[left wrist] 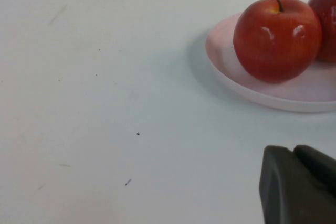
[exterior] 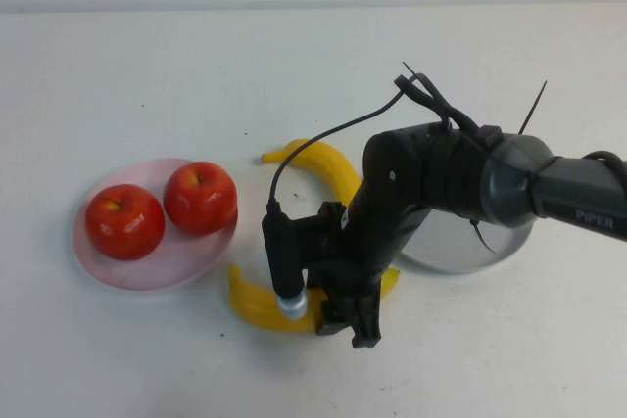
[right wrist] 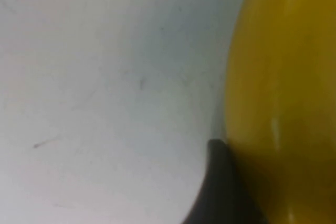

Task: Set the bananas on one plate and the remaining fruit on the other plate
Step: Put another type of fruit in the right plate

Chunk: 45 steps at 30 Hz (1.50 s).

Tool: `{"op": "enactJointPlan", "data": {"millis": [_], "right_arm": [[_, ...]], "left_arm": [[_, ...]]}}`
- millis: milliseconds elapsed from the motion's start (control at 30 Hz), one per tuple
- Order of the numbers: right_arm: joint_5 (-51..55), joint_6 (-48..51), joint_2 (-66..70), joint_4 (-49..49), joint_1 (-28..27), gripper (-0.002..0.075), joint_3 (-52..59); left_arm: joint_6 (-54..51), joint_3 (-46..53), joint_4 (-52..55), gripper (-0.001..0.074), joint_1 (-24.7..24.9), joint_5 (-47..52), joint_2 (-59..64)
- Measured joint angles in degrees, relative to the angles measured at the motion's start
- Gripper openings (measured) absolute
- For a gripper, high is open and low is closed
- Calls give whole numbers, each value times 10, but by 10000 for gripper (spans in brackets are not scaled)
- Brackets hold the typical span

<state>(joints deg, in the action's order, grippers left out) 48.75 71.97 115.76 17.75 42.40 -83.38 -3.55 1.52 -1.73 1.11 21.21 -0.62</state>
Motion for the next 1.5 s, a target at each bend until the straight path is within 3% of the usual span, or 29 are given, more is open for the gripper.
{"op": "enactJointPlan", "data": {"millis": [100, 333, 533, 633, 700, 1000, 1233, 1400, 1500], "right_arm": [[-9, -16, 0, -1, 0, 317, 0], [-19, -172, -51, -5, 12, 317, -3], [-53, -485, -151, -83, -7, 317, -5], [-38, -656, -154, -152, -46, 317, -5], [-20, -720, -144, -188, -76, 317, -5], [-23, -776, -80, -219, -160, 317, 23], [-53, -778, -61, -215, -171, 323, 24], [-43, -778, -60, -213, -171, 484, 13], [-14, -778, -63, -212, -169, 538, -10]], "left_arm": [[0, 0, 0, 0, 0, 0, 0], [0, 0, 0, 0, 0, 0, 0], [0, 0, 0, 0, 0, 0, 0], [0, 0, 0, 0, 0, 0, 0], [0, 0, 0, 0, 0, 0, 0], [0, 0, 0, 0, 0, 0, 0], [0, 0, 0, 0, 0, 0, 0], [0, 0, 0, 0, 0, 0, 0], [-1, 0, 0, -1, 0, 0, 0]]}}
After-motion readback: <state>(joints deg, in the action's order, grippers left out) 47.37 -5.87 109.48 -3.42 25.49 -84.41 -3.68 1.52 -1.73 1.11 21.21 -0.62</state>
